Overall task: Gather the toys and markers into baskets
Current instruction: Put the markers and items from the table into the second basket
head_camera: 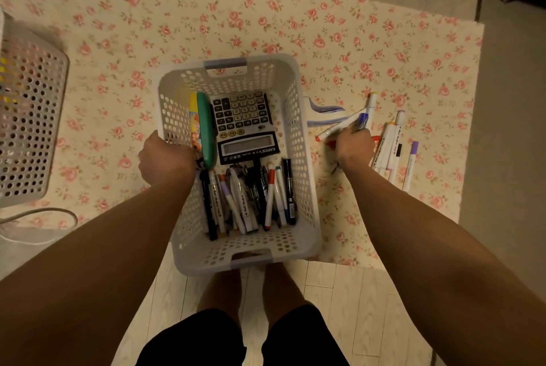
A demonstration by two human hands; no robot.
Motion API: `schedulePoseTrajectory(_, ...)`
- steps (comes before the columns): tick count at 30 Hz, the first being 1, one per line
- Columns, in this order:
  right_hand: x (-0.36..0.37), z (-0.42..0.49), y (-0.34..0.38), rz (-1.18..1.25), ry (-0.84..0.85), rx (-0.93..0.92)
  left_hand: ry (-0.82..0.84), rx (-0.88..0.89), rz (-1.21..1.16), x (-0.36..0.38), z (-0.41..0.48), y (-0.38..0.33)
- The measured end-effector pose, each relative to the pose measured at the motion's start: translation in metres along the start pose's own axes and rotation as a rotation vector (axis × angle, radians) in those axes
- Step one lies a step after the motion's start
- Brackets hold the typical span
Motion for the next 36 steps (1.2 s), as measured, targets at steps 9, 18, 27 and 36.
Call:
schedulePoseTrajectory(9, 0.023, 0.006, 0.002, 0.146, 0.131, 0.156, -0.006, 0.003, -0.020, -0.002, -0.002, -0.004)
schedulePoseTrajectory(18, 0.029, -0.002, 0.001, 0.202, 0.161, 0.284, 0.018, -0.005, -0.039, 0.000, 0.001, 0.000)
schedulePoseTrajectory(27, -0.027, -0.048, 0.024, 0.500, 0.027, 0.064, 0.041, -0.004, -0.043, 0.001, 0.001, 0.000)
schedulePoseTrajectory(36, -0.052, -0.147, 0.089, 0.733, 0.431, -0.228, 0.048, 0.013, -0.054, -0.002, -0.001, -0.001)
Point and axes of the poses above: each hand's wrist, its own z-axis towards the middle knuckle, its own x-axis out of the palm, y = z × x, the point moved 9 cm from there along z, towards the middle knuckle, and after that the axes turned 12 degrees about -y, right-handed, at the moved point
